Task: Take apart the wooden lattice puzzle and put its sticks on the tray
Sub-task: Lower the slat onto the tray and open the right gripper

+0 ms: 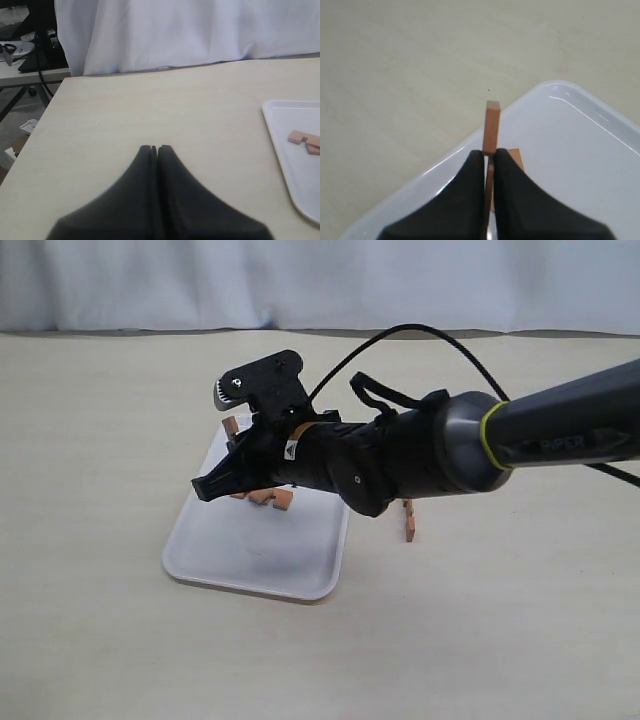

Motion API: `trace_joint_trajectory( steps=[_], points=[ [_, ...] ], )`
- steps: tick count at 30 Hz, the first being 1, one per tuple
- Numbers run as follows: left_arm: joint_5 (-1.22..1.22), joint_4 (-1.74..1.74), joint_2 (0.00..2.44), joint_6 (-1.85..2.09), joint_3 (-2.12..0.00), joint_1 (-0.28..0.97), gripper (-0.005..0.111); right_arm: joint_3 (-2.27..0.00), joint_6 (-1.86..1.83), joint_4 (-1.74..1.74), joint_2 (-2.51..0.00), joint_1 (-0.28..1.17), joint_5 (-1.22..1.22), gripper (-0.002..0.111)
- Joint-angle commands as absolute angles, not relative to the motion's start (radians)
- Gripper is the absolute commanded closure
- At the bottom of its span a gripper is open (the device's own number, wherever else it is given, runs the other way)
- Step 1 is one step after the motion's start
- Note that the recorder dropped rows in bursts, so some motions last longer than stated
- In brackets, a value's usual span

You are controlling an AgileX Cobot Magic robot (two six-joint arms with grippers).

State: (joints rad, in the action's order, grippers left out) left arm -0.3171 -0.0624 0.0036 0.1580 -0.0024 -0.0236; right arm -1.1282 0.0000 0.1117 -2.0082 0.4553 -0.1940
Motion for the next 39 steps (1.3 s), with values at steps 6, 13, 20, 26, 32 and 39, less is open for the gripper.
trace_joint_trajectory(
  steps=[6, 13, 20, 26, 32, 39],
  points=[
    [-0.309, -0.06, 0.0, 0.159, 0.0, -0.023, 0.107, -1.124, -0.015, 0.112, -2.027, 0.455, -0.208, 0.09],
    [-0.309, -0.06, 0.0, 0.159, 0.0, -0.023, 0.107, -1.124, -0.015, 0.112, -2.027, 0.455, -0.165, 0.046],
    [-0.309, -0.06, 0.0, 0.159, 0.0, -0.023, 0.107, -1.124, -0.015, 0.112, -2.027, 0.455, -0.151, 0.042],
    [-0.309, -0.06, 0.0, 0.159, 0.0, -0.023, 0.107, -1.138, 0.0, 0.12, -2.027, 0.455, -0.077, 0.042],
    [-0.309, -0.062, 0.0, 0.159, 0.0, -0.023, 0.107, -1.243, 0.0, 0.12, -2.016, 0.455, 0.211, 0.048],
    [-0.309, -0.062, 0.0, 0.159, 0.0, -0.023, 0.107, -1.347, 0.0, 0.112, -1.975, 0.442, 0.446, 0.059]
  ],
)
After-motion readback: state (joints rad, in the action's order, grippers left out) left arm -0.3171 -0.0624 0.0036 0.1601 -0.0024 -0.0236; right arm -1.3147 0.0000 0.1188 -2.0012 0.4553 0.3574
